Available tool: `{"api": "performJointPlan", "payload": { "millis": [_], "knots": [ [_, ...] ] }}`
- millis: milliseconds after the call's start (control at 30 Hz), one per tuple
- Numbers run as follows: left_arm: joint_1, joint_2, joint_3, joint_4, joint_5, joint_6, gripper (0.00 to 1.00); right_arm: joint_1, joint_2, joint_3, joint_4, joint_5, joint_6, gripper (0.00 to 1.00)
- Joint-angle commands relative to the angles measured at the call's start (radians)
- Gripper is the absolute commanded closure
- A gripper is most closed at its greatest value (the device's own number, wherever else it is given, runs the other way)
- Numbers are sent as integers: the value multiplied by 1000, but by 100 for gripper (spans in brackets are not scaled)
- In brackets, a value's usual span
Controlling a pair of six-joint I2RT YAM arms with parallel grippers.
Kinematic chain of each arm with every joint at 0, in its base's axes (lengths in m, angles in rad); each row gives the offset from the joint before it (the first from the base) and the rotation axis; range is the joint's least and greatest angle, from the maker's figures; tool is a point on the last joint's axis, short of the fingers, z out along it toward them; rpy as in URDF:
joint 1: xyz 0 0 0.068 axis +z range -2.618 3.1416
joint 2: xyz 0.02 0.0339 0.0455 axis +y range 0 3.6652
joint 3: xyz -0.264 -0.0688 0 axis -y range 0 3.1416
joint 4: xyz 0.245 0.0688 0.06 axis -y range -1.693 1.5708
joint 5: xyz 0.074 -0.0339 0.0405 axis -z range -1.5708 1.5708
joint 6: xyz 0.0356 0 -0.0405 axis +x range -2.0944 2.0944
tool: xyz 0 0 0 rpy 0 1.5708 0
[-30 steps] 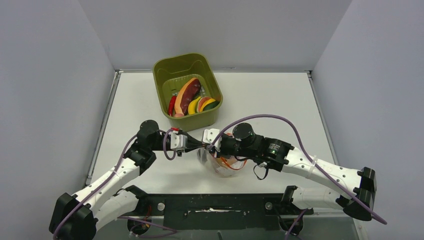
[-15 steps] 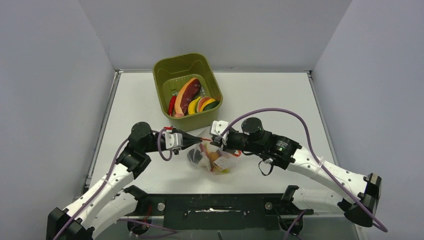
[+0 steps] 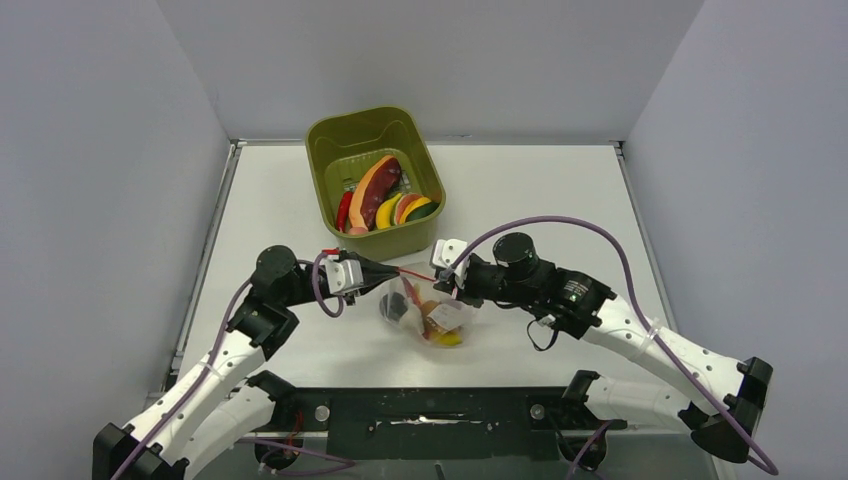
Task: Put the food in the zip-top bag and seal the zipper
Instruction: Zip the zipper food storage bag at the center of the board.
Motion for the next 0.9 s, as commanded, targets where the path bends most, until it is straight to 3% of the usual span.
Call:
{"api": "performJointPlan", "payload": {
  "millis": [0, 133, 233, 433, 567, 633, 700, 867],
  "knots": [
    [17, 22, 34, 99, 11, -57, 88, -12, 5, 58, -2, -25, -5, 100],
    [17, 69, 30, 123, 118, -69, 60, -10, 21, 67, 29, -61, -3, 100],
    [16, 107, 22, 147, 160, -71, 54, -8, 31, 72, 43, -82, -8, 100],
    [8, 136, 17, 224, 179, -96, 53, -4, 58, 92, 46, -105, -13, 100],
    [6, 152, 24, 220, 207, -95, 60, -3, 67, 99, 59, -109, -13, 100],
    [6, 157, 29, 201, 223, -89, 74, -3, 70, 102, 62, -108, -10, 100],
    [6, 156, 39, 168, 228, -73, 98, -2, 73, 101, 60, -108, -8, 100],
    [8, 126, 88, -20, 149, 53, 100, -5, 60, 97, 31, -86, -13, 100]
  ]
}}
